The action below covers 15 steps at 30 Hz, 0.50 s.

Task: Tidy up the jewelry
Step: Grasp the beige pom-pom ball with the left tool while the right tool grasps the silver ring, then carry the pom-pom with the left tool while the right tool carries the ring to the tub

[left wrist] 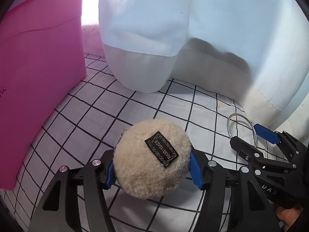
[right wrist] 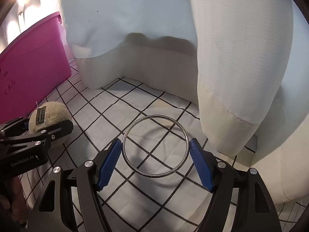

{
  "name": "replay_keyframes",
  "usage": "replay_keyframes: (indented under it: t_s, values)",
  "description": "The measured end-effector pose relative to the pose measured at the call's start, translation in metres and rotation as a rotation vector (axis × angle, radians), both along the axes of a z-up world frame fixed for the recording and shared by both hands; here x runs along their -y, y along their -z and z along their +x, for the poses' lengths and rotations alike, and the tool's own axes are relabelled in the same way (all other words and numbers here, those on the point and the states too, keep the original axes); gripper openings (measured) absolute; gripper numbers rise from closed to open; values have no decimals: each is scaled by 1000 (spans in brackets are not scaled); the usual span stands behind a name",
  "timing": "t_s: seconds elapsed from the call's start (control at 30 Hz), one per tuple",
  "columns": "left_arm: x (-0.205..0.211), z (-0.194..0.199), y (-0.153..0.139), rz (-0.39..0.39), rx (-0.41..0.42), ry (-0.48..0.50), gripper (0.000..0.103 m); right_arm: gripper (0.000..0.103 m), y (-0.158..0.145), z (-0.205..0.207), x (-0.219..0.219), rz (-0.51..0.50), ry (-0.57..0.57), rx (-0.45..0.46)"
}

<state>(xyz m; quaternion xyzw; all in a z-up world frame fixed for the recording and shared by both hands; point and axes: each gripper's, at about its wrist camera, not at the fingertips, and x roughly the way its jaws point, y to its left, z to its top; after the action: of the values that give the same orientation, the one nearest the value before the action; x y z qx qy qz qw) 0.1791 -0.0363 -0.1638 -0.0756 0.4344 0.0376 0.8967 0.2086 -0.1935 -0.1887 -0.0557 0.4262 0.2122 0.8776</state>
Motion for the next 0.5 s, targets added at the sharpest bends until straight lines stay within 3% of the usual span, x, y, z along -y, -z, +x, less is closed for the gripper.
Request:
replay_keyframes:
  t_s: [0.3,0.5]
  values:
    - [15,-39,-24,11,26,-17,58,70,-31,-24,7,47,-13,44]
    - [12,-61,-55,14,71,-40,58,70,-72,-37,10,61,-50,87]
